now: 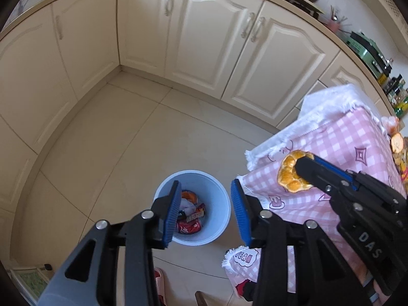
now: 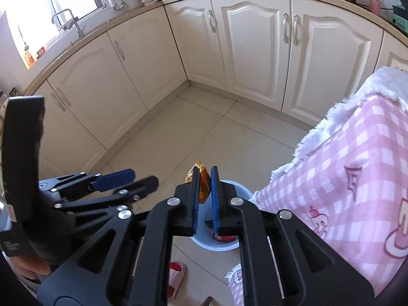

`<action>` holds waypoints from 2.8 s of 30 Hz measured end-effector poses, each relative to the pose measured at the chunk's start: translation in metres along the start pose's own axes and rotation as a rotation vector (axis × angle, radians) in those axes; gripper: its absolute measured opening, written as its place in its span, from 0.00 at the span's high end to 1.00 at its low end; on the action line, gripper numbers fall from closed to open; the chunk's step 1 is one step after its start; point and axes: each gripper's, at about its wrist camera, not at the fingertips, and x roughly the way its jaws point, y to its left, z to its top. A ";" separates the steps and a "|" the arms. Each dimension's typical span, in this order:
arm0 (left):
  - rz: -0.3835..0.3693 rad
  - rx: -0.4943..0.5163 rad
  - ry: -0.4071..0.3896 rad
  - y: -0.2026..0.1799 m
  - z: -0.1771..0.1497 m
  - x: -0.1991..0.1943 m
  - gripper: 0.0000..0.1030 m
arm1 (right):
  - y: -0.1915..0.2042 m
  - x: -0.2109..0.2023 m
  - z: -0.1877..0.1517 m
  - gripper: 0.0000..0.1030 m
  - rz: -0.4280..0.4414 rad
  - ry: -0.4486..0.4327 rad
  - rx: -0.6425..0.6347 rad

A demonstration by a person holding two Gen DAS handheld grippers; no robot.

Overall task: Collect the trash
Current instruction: 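Open the left gripper to drop the packet while the right gripper drops the orange piece, then move both grippers back to the snack pile on the table, then grasp the brown bread lump with the left gripper while the right gripper grasps the clear candy bag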

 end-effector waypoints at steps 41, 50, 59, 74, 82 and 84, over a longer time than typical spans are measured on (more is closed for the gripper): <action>-0.117 0.145 -0.280 -0.127 0.004 -0.152 0.50 | -0.070 -0.195 -0.004 0.51 -0.125 -0.362 0.096; -0.217 0.353 -0.224 -0.281 -0.005 -0.112 0.40 | -0.204 -0.267 -0.053 0.48 -0.385 -0.355 0.197; -0.248 0.528 -0.156 -0.384 -0.016 -0.056 0.40 | -0.289 -0.279 -0.090 0.48 -0.458 -0.298 0.278; -0.236 0.564 -0.081 -0.414 -0.003 0.003 0.78 | -0.315 -0.246 -0.083 0.44 -0.443 -0.198 0.250; -0.263 0.551 -0.093 -0.405 -0.005 -0.006 0.78 | -0.320 -0.222 -0.075 0.65 -0.420 -0.102 0.244; -0.270 0.549 -0.098 -0.400 -0.007 -0.013 0.78 | -0.318 -0.220 -0.074 0.66 -0.423 -0.097 0.240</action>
